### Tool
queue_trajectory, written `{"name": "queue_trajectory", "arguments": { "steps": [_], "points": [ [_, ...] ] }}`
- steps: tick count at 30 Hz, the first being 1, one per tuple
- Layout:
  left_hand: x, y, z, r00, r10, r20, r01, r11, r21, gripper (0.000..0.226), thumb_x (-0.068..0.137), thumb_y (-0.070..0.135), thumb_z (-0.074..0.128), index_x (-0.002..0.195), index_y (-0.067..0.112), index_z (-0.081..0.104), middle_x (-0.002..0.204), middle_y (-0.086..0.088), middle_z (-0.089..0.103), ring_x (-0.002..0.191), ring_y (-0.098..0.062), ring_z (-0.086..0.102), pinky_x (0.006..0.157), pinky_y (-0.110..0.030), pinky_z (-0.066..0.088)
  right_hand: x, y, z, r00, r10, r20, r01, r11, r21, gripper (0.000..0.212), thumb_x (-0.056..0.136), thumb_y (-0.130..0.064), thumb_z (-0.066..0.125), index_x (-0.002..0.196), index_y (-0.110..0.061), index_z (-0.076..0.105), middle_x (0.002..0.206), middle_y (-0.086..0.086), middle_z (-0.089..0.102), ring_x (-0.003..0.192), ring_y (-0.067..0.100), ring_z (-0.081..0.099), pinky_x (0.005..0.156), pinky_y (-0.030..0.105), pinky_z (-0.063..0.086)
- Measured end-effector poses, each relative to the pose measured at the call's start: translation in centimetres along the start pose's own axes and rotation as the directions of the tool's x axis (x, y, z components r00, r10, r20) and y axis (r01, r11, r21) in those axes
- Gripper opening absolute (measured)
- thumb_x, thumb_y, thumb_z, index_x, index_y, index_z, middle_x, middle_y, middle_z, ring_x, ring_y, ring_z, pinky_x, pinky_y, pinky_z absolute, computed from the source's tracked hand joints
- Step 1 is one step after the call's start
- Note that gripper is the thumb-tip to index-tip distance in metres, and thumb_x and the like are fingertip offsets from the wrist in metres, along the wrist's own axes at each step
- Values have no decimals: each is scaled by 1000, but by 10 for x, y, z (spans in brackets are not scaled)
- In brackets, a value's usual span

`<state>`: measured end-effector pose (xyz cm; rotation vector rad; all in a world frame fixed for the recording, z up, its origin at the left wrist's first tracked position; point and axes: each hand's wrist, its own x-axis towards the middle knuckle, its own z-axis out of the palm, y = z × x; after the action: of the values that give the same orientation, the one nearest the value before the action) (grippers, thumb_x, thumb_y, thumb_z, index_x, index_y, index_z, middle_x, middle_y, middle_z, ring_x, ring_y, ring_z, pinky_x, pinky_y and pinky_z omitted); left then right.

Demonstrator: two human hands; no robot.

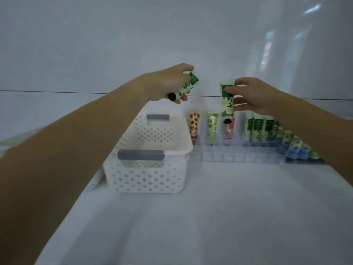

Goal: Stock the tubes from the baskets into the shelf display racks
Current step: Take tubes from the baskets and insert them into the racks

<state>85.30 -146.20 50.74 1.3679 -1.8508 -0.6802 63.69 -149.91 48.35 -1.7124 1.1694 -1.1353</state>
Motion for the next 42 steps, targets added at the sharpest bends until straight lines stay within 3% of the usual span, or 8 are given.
{"name": "queue_trajectory", "arguments": {
  "steps": [9, 13, 23, 27, 30, 32, 35, 42],
  "points": [
    [35, 52, 143, 994, -105, -12, 104, 993, -49, 12, 95, 11, 45, 84, 11, 49, 82, -11, 52, 65, -18, 55, 72, -34, 55, -7, 69, -72, 961, -211, -177, 168, 958, -231, 43, 92, -18, 56, 131, -22, 38, 88, 9, 58, 82, 21, 59, 77, 36, 54],
    [37, 25, 188, 965, -192, -180, 157, 969, -192, 33, 95, 8, 41, 128, 10, 44, 105, -10, 50, 89, -27, 57, 74, -37, 54, 0, 91, -63, 920, -333, -209, 268, 920, -286, 44, 93, -14, 52, 133, -20, 35, 69, -2, 49, 62, 13, 51, 53, 13, 42],
    [8, -27, 202, 928, -91, -362, 77, 996, -53, 41, 96, 20, 46, 136, 15, 42, 115, -10, 54, 100, -22, 54, 84, -27, 42, -2, 137, -59, 952, -304, -41, 261, 873, -413, 47, 95, -7, 46, 139, -14, 31, 76, 0, 45, 60, 15, 46, 48, 20, 37],
    [3, -32, 197, 921, -182, -345, 148, 982, -121, 40, 94, 20, 50, 133, 14, 45, 114, -15, 59, 90, -19, 54, 80, -30, 46, -12, 141, -54, 929, -369, 1, 289, 726, -624, 66, 93, 0, 44, 149, -15, 13, 131, 12, 39, 99, 27, 51, 81, 36, 47],
    [3, -32, 193, 909, -233, -347, 155, 959, -237, 37, 92, 20, 54, 129, 15, 49, 105, -12, 60, 83, -18, 57, 74, -26, 51, -20, 138, -51, 791, -611, -26, 377, 520, -766, 56, 91, -2, 45, 144, -9, 29, 137, 19, 37, 118, 30, 41, 91, 37, 41],
    [1, -30, 191, 907, -261, -331, 136, 924, -357, 35, 91, 17, 57, 125, 15, 52, 96, -8, 61, 74, -12, 59, 61, -18, 54, -26, 133, -45, 800, -600, -31, 458, 643, -613, 42, 93, -10, 47, 135, -9, 43, 111, 9, 56, 100, 22, 53, 83, 37, 46],
    [-4, -24, 194, 935, -234, -268, 92, 886, -454, 33, 89, 14, 59, 122, 15, 55, 85, -4, 62, 64, -7, 60, 53, -15, 52, -37, 126, -33, 978, -208, 19, 207, 957, -204, 36, 94, -28, 51, 127, -15, 45, 82, -8, 59, 72, 7, 56, 67, 28, 50],
    [-15, -17, 205, 985, -106, -133, 39, 902, -430, 33, 89, 11, 59, 121, 15, 55, 73, 2, 63, 50, 4, 60, 51, -11, 48, -34, 127, -33, 997, 67, 27, -71, 972, 224, 34, 89, -19, 61, 120, -13, 48, 85, 2, 64, 70, 11, 63, 64, 24, 53]
  ]
}}
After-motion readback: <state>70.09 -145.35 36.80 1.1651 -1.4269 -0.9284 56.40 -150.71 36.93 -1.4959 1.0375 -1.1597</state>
